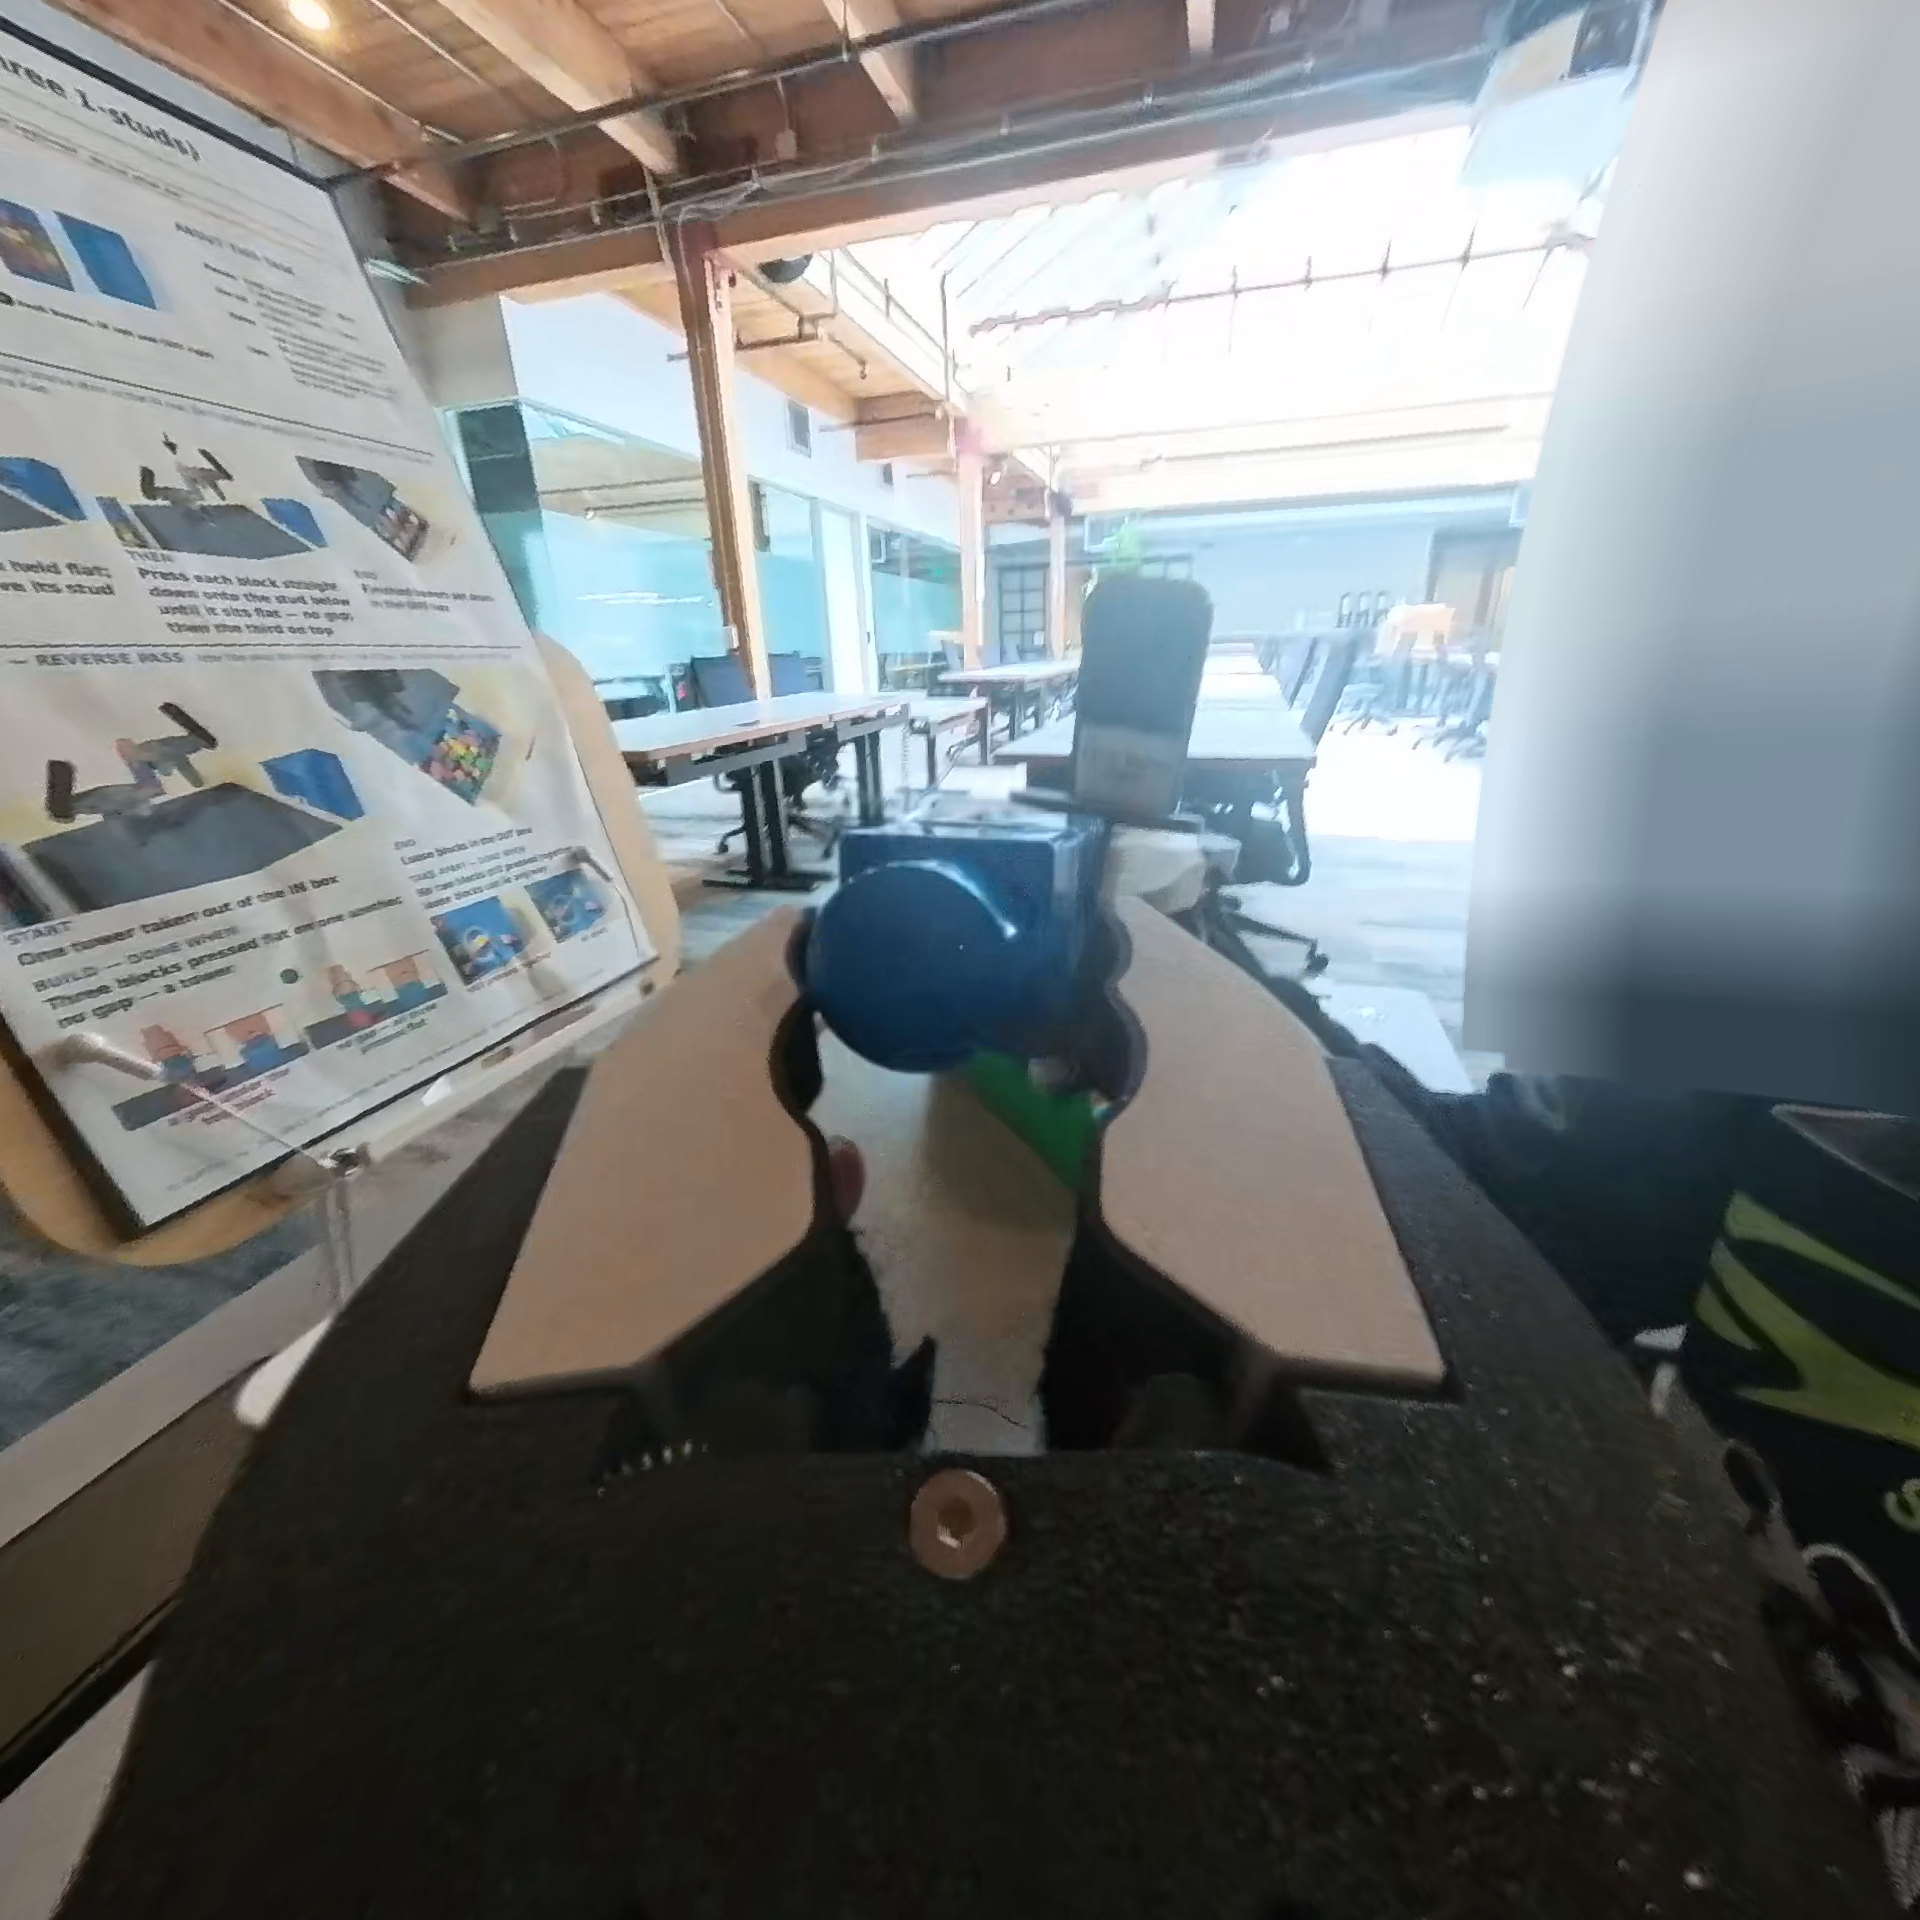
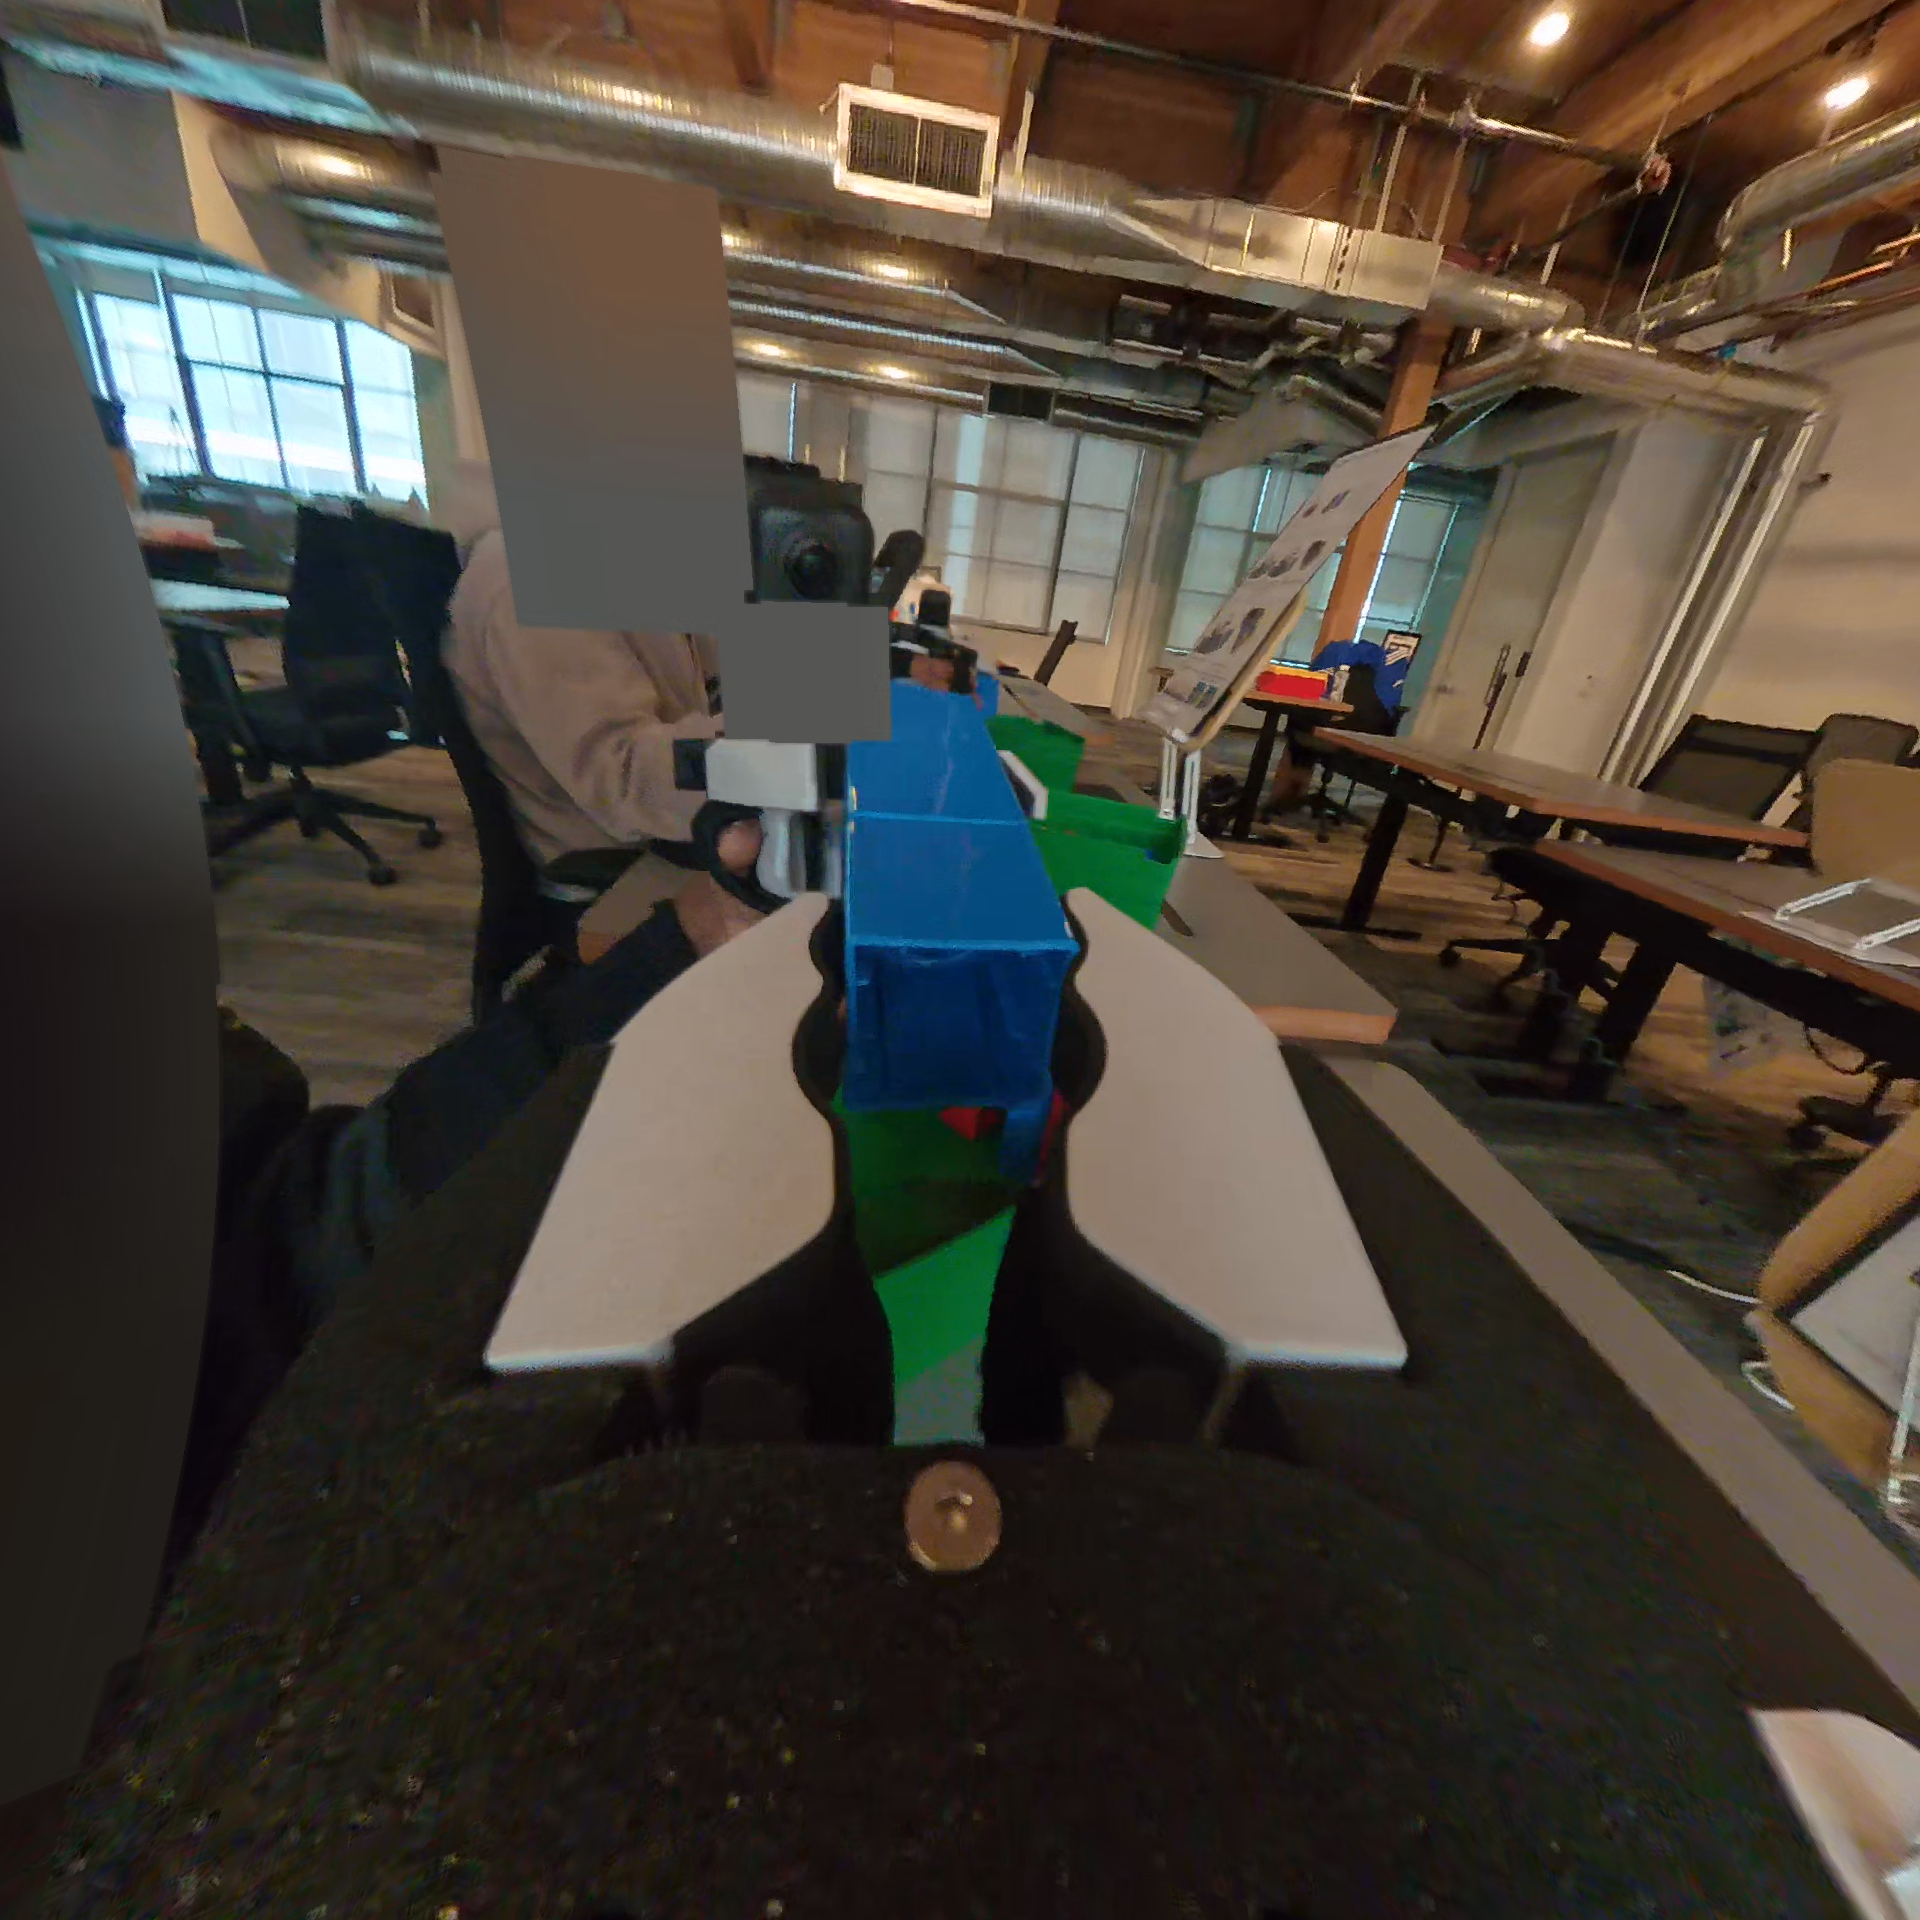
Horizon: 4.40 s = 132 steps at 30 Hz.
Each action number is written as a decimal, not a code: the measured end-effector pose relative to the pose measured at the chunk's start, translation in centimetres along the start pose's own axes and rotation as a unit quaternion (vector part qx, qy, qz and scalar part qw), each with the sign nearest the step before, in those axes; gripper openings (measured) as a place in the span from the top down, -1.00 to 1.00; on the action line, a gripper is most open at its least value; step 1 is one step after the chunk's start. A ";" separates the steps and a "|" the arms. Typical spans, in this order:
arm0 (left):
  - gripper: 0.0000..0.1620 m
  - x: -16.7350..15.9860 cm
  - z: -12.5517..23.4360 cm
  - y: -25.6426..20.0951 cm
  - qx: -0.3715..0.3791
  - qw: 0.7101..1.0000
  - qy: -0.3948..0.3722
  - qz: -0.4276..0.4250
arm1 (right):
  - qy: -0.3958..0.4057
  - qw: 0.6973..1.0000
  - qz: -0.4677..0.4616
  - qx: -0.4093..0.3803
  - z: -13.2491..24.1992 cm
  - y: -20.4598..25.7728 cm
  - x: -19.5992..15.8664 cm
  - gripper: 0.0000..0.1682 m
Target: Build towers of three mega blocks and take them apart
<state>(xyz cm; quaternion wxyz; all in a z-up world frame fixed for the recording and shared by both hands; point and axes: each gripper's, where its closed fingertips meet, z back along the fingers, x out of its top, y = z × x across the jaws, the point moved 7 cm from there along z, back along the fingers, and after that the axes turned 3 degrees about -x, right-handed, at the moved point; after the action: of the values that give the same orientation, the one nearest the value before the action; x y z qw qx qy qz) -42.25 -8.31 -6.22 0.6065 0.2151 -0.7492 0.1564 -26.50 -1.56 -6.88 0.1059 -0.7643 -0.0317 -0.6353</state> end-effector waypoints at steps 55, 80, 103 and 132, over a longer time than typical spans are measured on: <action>0.55 -6.0 -1.3 -2.9 0.012 0.884 0.396 -0.247 | 0.239 0.941 0.230 0.065 -0.7 2.7 -4.1 0.57; 0.55 -5.7 1.6 -1.8 0.040 0.898 0.382 -0.213 | 0.225 0.947 0.228 -0.032 4.1 0.4 -1.1 0.58; 0.55 -5.3 2.9 -2.0 0.055 0.899 0.376 -0.217 | 0.546 0.704 -0.043 -0.453 31.8 2.4 -1.3 0.57; 0.55 -5.9 2.2 -1.7 0.049 0.895 0.389 -0.214 | 0.608 0.659 -0.111 -0.428 32.2 -4.9 -4.8 0.29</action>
<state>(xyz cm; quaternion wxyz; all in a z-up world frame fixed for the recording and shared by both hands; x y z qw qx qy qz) -42.24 -10.10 -12.49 0.8570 0.3219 -0.3809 0.1299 2.77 10.16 -16.49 -0.3089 -0.1594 0.2306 -0.9089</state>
